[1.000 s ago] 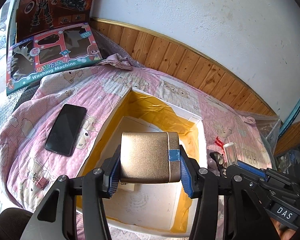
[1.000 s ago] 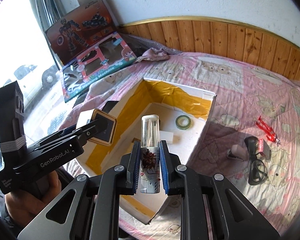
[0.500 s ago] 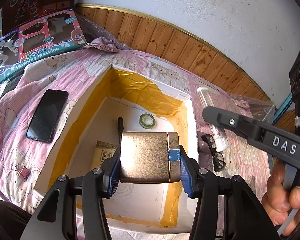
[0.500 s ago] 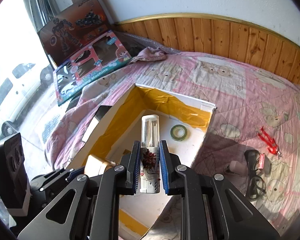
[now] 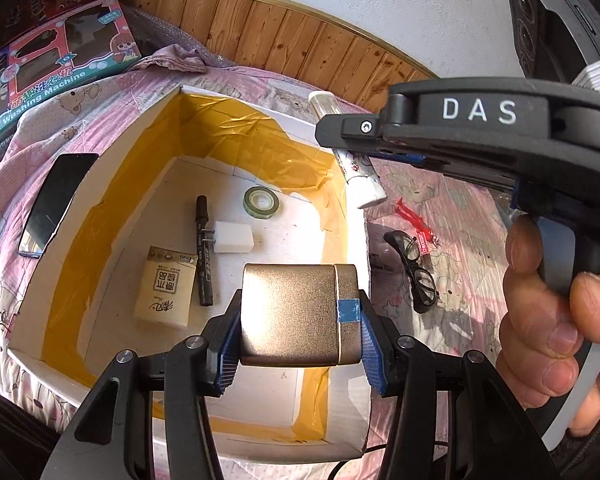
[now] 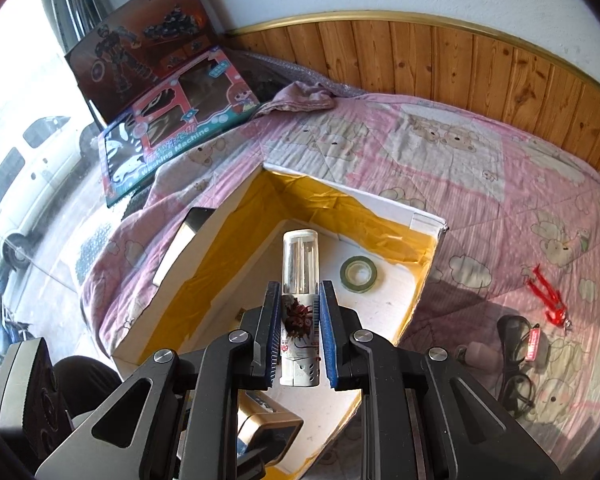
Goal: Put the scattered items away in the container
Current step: 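Lower the tube in the right tool into the box while the left tool lowers the tin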
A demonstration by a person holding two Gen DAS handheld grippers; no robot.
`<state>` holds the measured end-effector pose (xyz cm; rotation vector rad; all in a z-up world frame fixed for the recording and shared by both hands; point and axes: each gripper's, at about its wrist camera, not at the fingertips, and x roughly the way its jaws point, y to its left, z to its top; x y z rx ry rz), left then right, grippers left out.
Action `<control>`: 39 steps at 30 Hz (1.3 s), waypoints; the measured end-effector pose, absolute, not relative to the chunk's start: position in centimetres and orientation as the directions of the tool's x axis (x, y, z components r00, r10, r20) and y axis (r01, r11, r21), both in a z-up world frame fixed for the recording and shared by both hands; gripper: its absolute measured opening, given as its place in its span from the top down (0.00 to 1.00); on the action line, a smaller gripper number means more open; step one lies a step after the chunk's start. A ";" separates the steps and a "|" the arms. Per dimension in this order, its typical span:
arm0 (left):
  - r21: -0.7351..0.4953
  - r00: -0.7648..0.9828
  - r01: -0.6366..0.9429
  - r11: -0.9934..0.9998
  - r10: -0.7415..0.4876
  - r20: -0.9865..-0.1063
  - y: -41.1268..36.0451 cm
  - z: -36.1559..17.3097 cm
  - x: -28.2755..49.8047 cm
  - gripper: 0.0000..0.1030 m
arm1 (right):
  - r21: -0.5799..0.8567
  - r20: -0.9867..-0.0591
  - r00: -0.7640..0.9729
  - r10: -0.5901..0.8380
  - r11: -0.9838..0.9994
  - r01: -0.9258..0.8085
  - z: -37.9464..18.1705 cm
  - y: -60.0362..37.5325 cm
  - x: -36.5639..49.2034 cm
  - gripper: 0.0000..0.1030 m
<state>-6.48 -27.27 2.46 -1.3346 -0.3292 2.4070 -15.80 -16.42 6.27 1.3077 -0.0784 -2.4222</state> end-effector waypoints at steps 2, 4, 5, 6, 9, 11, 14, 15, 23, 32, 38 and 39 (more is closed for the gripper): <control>-0.373 -0.479 -0.200 -0.906 0.422 -0.770 -27.3 2.0 -6.5 0.50 | 0.223 -0.800 -0.482 -0.356 -0.924 0.311 5.8 -16.6 -16.2 0.82; -0.373 -0.474 -0.194 -0.907 0.419 -0.775 -27.4 1.6 -6.6 0.50 | 0.229 -0.809 -0.466 -0.359 -0.921 0.314 5.2 -16.6 -16.7 0.82; -0.373 -0.471 -0.189 -0.908 0.417 -0.778 -27.5 1.4 -6.7 0.50 | 0.232 -0.813 -0.456 -0.362 -0.920 0.316 4.9 -16.6 -16.9 0.82; -0.375 -0.467 -0.183 -0.909 0.416 -0.780 -27.6 1.1 -6.7 0.50 | 0.233 -0.818 -0.446 -0.363 -0.919 0.320 4.6 -16.6 -17.1 0.82; -0.380 -0.456 -0.168 -0.910 0.413 -0.788 -27.9 0.6 -7.0 0.50 | 0.233 -0.832 -0.422 -0.361 -0.917 0.325 3.7 -16.5 -17.6 0.82; -0.383 -0.449 -0.162 -0.909 0.414 -0.792 -28.0 0.3 -7.1 0.50 | 0.229 -0.839 -0.413 -0.355 -0.918 0.323 3.2 -16.4 -17.9 0.82; -0.385 -0.443 -0.155 -0.910 0.412 -0.796 -28.0 0.0 -7.3 0.50 | 0.228 -0.849 -0.398 -0.347 -0.921 0.317 2.4 -16.2 -18.5 0.82; -0.386 -0.442 -0.153 -0.910 0.412 -0.797 -28.0 -0.1 -7.4 0.50 | 0.226 -0.852 -0.394 -0.344 -0.921 0.317 2.2 -16.1 -18.6 0.82; -0.403 -0.422 -0.107 -0.909 0.409 -0.809 -28.4 -0.8 -8.6 0.50 | 0.199 -0.877 -0.360 -0.319 -0.922 0.333 0.7 -16.4 -19.6 0.81; -0.424 -0.403 -0.067 -0.903 0.413 -0.817 -28.7 -1.6 -9.8 0.50 | 0.131 -0.886 -0.375 -0.272 -0.924 0.360 0.0 -16.9 -19.9 0.81; -0.429 -0.387 -0.055 -0.902 0.415 -0.823 -28.5 -2.1 -10.2 0.50 | 0.060 -0.894 -0.384 -0.230 -0.912 0.405 -0.5 -17.8 -20.0 0.81; -0.425 -0.388 -0.054 -0.904 0.411 -0.825 -28.4 -2.1 -10.2 0.50 | 0.045 -0.897 -0.384 -0.219 -0.909 0.413 -0.7 -18.0 -20.0 0.81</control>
